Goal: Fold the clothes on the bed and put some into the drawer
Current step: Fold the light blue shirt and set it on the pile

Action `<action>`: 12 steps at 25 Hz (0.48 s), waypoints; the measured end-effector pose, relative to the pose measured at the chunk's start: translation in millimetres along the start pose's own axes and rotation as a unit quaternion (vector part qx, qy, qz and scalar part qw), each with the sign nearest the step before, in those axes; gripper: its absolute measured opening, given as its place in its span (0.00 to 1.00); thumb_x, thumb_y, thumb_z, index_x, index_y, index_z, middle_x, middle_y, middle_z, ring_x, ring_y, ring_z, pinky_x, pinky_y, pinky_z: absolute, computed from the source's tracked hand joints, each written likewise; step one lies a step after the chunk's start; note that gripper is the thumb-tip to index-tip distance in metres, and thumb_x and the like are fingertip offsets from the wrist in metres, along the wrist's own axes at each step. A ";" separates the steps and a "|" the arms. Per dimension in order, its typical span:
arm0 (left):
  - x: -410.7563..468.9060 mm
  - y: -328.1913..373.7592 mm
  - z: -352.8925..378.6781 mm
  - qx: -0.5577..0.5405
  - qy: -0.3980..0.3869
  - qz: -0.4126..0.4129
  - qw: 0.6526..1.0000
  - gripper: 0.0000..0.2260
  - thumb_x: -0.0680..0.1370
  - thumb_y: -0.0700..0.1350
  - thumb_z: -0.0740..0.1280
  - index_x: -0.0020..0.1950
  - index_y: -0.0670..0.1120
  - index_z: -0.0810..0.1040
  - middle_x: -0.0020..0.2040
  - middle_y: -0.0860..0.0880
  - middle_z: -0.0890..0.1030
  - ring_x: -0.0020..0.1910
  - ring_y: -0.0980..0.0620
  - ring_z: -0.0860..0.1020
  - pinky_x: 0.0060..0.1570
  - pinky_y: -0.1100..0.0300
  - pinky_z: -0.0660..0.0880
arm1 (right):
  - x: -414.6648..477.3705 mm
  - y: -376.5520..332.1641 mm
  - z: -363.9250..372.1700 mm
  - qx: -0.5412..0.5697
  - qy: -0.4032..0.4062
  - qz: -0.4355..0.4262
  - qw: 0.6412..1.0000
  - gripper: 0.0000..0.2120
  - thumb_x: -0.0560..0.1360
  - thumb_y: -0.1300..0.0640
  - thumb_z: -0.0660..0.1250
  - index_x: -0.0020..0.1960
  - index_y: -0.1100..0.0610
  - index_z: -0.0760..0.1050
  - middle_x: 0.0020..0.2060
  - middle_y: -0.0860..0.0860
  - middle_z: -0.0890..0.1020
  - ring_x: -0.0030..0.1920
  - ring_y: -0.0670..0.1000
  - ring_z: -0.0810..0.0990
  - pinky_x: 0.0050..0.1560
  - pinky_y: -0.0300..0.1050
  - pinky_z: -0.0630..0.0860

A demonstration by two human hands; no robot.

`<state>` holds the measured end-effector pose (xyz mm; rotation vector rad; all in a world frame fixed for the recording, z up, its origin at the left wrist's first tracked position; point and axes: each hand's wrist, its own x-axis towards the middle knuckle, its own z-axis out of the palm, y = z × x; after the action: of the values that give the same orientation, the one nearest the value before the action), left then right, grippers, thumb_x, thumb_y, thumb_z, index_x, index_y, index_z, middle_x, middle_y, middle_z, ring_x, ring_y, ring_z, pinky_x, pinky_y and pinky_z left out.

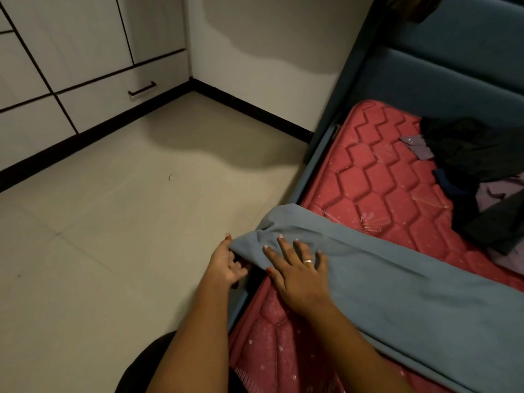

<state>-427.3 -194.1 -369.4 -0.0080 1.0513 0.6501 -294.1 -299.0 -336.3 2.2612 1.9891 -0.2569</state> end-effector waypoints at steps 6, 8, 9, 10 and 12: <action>10.4 -6.4 1.1 0.041 -0.072 0.010 0.996 0.36 0.73 0.70 0.60 0.67 0.43 0.73 0.60 0.39 0.80 0.59 0.40 0.78 0.62 0.45 0.73 | 15.8 19.3 -7.8 -0.028 0.108 0.041 0.993 0.28 0.76 0.36 0.47 0.73 0.41 0.65 0.74 0.47 0.65 0.75 0.57 0.61 0.68 0.67 0.45; 8.7 -0.9 7.7 -0.047 -0.094 0.076 0.991 0.27 0.76 0.64 0.61 0.62 0.43 0.76 0.55 0.40 0.81 0.55 0.41 0.79 0.55 0.45 0.75 | 18.1 27.5 -7.1 -0.014 0.072 0.074 0.995 0.31 0.74 0.32 0.38 0.76 0.36 0.53 0.78 0.44 0.53 0.78 0.56 0.47 0.68 0.68 0.37; 5.8 4.3 10.6 -0.074 -0.097 0.107 0.987 0.22 0.78 0.61 0.61 0.58 0.44 0.77 0.52 0.42 0.82 0.52 0.42 0.79 0.52 0.47 0.76 | 19.1 30.6 -4.5 0.004 0.044 0.084 0.995 0.33 0.72 0.31 0.34 0.76 0.35 0.47 0.78 0.43 0.48 0.78 0.55 0.42 0.69 0.69 0.36; 2.7 10.0 12.9 -0.091 -0.102 0.135 0.981 0.16 0.79 0.56 0.62 0.54 0.44 0.77 0.49 0.44 0.81 0.50 0.44 0.79 0.49 0.48 0.76 | 20.6 32.2 -2.8 0.014 0.026 0.090 0.996 0.33 0.71 0.30 0.32 0.75 0.34 0.43 0.78 0.42 0.44 0.77 0.55 0.39 0.69 0.69 0.35; -1.6 18.8 20.8 -0.095 -0.108 0.172 0.975 0.07 0.79 0.45 0.61 0.50 0.44 0.76 0.47 0.45 0.80 0.48 0.47 0.79 0.47 0.52 0.76 | 28.0 34.5 -6.0 0.033 -0.022 0.092 0.995 0.31 0.73 0.29 0.35 0.75 0.32 0.39 0.77 0.41 0.40 0.77 0.56 0.36 0.69 0.70 0.35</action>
<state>-420.5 -173.2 -351.8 0.0792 0.7832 1.0413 -256.2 -275.1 -337.0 2.4371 1.7606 -0.3547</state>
